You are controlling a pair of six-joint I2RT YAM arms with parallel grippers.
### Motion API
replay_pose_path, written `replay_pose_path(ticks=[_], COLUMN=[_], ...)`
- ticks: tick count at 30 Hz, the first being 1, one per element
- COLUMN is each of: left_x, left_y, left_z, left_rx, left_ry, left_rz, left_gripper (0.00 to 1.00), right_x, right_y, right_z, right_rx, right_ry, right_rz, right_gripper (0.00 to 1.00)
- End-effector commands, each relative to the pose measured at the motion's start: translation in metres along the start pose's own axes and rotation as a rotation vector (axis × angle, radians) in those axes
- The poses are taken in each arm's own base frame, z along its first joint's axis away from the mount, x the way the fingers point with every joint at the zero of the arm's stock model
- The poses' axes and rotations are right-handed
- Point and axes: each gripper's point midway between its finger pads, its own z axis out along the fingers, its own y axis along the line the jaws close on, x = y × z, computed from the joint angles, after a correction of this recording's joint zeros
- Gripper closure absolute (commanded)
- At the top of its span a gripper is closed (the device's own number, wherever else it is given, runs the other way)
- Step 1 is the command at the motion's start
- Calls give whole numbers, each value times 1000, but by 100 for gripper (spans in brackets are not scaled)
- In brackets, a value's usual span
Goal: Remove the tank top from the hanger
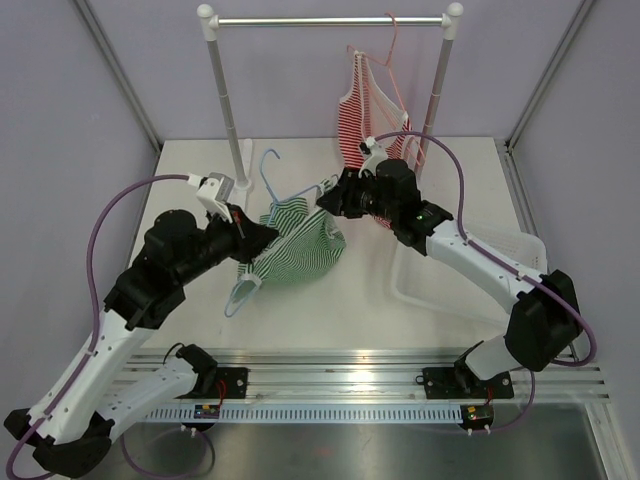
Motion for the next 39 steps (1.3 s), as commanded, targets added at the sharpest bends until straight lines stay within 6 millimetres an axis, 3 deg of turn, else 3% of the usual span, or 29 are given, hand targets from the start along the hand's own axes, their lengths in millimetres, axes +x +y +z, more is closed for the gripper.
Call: replay_pose_path(ticks=[1, 3, 5, 9, 10, 13, 17, 18, 22, 27, 30, 31, 33, 34, 36, 39], left_x=[-7, -7, -8, -1, -1, 4, 2, 1, -7, -22, -42, -48, -62, -67, -82, -106], left_y=[-12, -6, -2, 9, 8, 5, -8, -11, -26, -37, -31, -26, -27, -28, -38, -56], left_z=[-5, -7, -9, -19, -25, -34, -49, -51, -60, -66, -63, -60, -52, -48, -41, -36], left_rx=[62, 29, 4, -51, -48, -27, 37, 48, 116, 153, 100, 72, 78, 90, 158, 250], left_ry=[-32, -30, -30, 4, -1, 16, -6, -11, -41, -97, -189, -222, -302, -332, -431, -549], left_rz=[27, 36, 55, 94, 108, 125, 137, 139, 150, 165, 145, 136, 111, 106, 98, 91], left_gripper=[100, 100, 100, 100, 100, 100, 100, 100, 100, 100, 100, 100, 100, 100, 100, 100], right_x=[-38, -36, -36, -42, -46, -62, -66, -71, -55, -57, -53, -51, -45, -41, -28, -8], right_y=[11, 9, 5, -14, -30, -51, -80, -81, -85, -84, -52, -28, -7, 21, 57, 87], right_z=[5, 7, 8, 2, -3, -8, 4, 5, 22, 17, 10, 3, -3, -15, -32, -46], right_rx=[7, 10, 30, 137, 231, 338, 415, 423, 401, 385, 229, 129, 12, -116, -315, -410], right_ry=[-122, -113, -117, -145, -162, -176, -122, -114, -20, -13, 1, 17, 30, 60, 112, 170], right_rz=[-64, -76, -83, -109, -112, -113, -98, -94, -89, -74, -74, -68, -55, -31, -23, -5], right_gripper=[62, 77, 100, 100, 100, 100, 100, 100, 100, 100, 100, 100, 100, 100, 100, 100])
